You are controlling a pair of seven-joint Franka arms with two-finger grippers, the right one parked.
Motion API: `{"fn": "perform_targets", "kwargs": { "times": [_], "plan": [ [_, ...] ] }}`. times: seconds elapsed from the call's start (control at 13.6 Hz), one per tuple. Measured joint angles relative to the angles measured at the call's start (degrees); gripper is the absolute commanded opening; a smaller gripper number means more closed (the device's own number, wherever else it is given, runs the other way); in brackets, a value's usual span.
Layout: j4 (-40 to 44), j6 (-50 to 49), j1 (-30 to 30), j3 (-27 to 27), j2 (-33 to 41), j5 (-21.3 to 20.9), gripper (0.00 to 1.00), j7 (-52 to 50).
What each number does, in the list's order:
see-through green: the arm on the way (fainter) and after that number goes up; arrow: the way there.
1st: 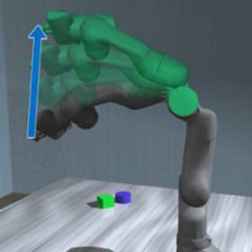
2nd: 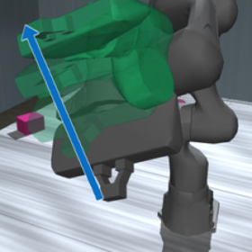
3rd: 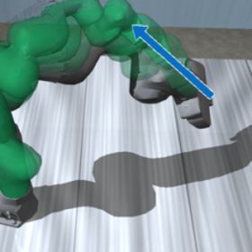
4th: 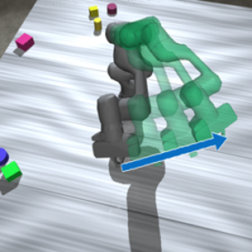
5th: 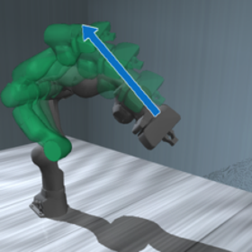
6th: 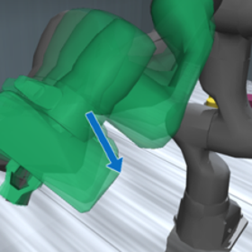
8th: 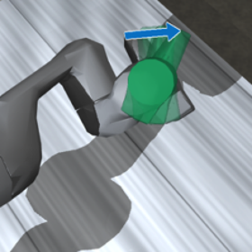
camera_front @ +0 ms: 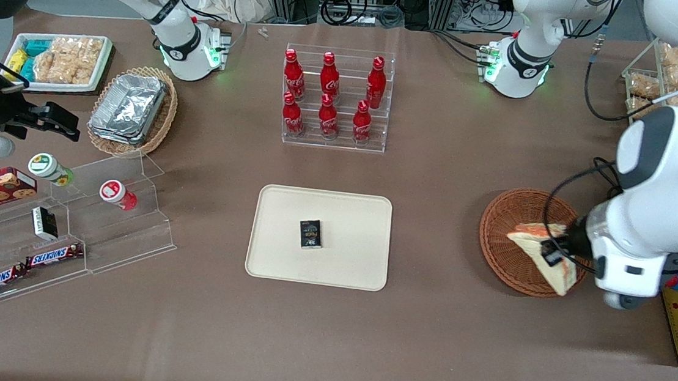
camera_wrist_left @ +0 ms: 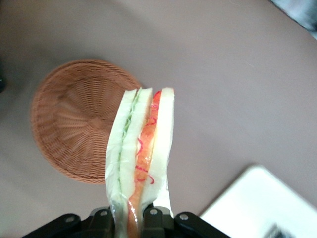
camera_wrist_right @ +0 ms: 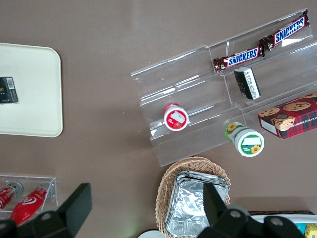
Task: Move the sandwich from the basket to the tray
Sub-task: 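Lift the sandwich and carry it over the cream tray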
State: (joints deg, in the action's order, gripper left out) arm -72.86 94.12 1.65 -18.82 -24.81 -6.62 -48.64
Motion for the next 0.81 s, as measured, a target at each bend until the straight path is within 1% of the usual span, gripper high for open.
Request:
{"fn": "perform_targets", "kwargs": {
  "times": [0.15,0.29,0.44,0.59,0.81],
  "plan": [
    [1.5,0.5,-0.5,-5.6,-2.6,0.0,0.0,1.8],
    [2.7,2.4,-3.4,-8.2,-6.4,0.0,0.0,2.1],
    [3.0,5.4,-7.8,-8.4,-10.5,-0.1,0.0,2.4],
    [3.0,10.5,-11.1,-8.4,-15.0,-0.2,0.0,2.4],
    [3.1,14.5,-12.6,-8.4,-20.4,-0.2,0.0,3.0]
  ]
}}
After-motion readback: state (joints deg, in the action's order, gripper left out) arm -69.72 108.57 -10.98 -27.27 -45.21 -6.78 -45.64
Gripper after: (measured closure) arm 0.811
